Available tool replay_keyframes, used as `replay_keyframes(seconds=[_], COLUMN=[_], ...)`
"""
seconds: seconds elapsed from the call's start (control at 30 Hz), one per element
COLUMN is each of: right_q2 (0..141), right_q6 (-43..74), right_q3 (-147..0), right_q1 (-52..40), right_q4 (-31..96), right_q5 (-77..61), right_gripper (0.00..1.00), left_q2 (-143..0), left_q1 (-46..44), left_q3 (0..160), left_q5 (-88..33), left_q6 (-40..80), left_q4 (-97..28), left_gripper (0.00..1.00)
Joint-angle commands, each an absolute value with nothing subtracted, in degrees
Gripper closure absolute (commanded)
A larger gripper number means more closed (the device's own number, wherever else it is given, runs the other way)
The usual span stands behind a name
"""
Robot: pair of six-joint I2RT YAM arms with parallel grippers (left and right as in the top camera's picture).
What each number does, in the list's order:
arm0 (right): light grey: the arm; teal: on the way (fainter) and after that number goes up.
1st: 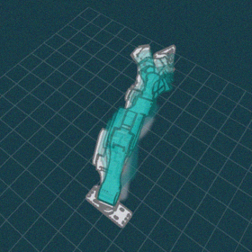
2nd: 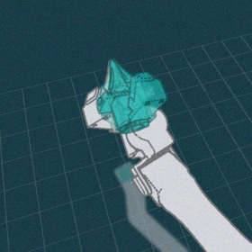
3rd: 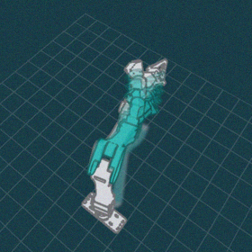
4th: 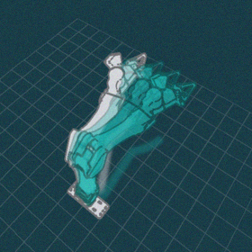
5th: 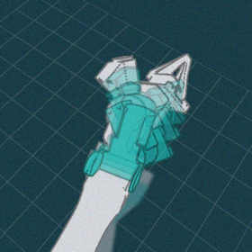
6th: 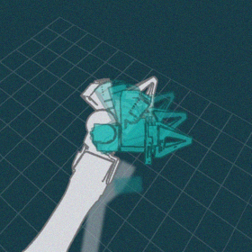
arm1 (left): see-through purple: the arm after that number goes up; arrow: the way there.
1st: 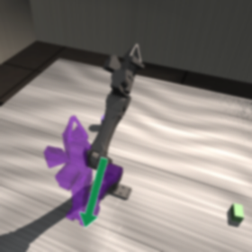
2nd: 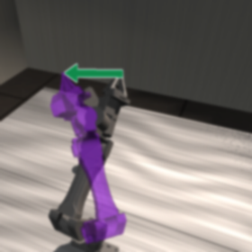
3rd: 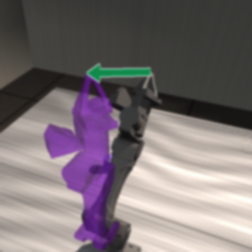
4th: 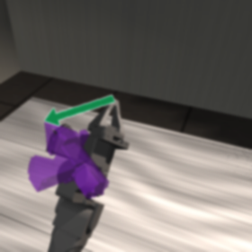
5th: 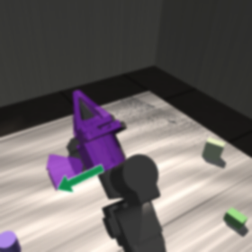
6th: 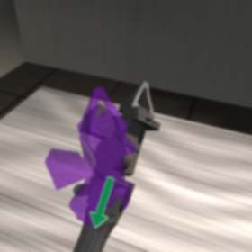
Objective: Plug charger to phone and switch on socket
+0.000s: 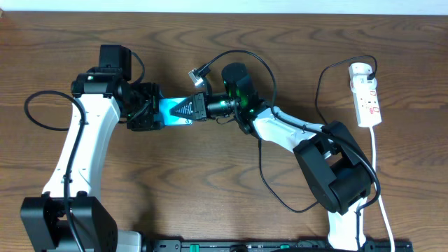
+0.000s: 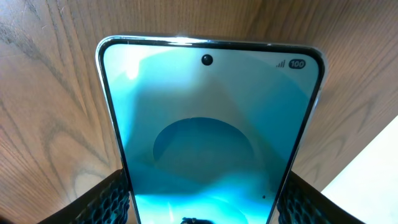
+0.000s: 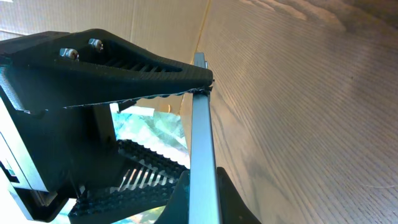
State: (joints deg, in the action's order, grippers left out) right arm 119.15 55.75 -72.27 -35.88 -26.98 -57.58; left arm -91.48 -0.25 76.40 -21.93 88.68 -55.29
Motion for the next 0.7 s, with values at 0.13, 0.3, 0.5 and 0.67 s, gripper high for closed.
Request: replay_keyframes(seconds=[0.13,0.3,0.5,0.67], right_q2=[119.2,119.2,119.2,119.2], right_q6=[53.9,53.9,53.9,53.9], right_q3=[-73.3,-73.3,-73.3,-73.3], right_q1=[-36.5,-36.5,-36.5,-36.5], right_q4=[-27.5,-27.5,-27.4,-27.4], right_q5=[-58.8,-58.8,-58.8,-58.8], right_gripper=[0.99,0.99,0.99,0.99], left_q2=[-90.7,-90.7,-90.7,-90.7], left_q1=[-0.1,-0.1,-0.1,-0.1], left_q3=[76.6,76.6,76.6,76.6], left_q5=[-21.3,-21.3,-20.4,-20.4], left_q6=[88.1,87.9,87.2,87.2], left_q4=[-55.7,-55.9,-56.3,-56.3], left_gripper=[0.93,0.88,0.76,0.68])
